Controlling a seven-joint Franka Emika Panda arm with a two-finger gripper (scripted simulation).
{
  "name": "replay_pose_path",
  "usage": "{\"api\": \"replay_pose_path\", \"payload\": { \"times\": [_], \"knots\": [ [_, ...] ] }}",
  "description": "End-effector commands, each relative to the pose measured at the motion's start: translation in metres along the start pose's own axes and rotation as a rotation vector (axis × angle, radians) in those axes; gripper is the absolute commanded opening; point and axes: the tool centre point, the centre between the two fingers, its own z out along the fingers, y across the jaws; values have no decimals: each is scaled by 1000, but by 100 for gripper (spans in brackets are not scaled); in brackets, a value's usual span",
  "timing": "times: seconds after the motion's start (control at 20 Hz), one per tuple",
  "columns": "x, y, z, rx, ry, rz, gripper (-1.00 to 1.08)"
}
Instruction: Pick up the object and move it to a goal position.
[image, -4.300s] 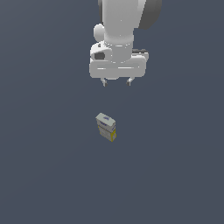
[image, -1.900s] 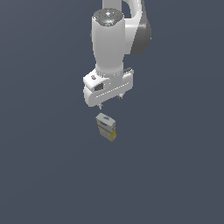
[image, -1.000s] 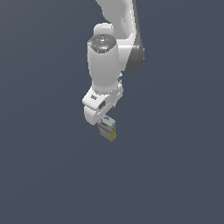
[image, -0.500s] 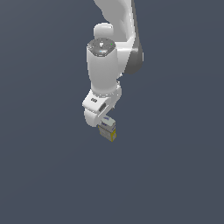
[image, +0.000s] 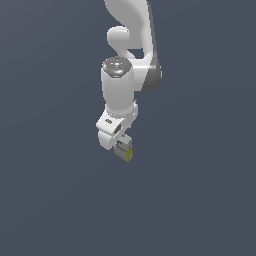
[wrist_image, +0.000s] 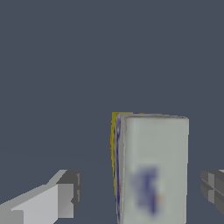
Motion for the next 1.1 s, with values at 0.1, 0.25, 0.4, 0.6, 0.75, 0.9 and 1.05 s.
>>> {"api": "replay_pose_path", "payload": {
  "times": [0.1,0.25,0.4,0.6,0.75,0.9,1.05],
  "knots": [
    [0,0,17,0,0,-2,100],
    [0,1,21,0,0,-2,100],
    [0,1,21,0,0,-2,-100],
    [0,1,21,0,0,-2,-100],
    [0,1,21,0,0,-2,-100],
    [1,1,20,0,0,-2,-100],
    [5,0,16,0,0,-2,-100]
  ]
}}
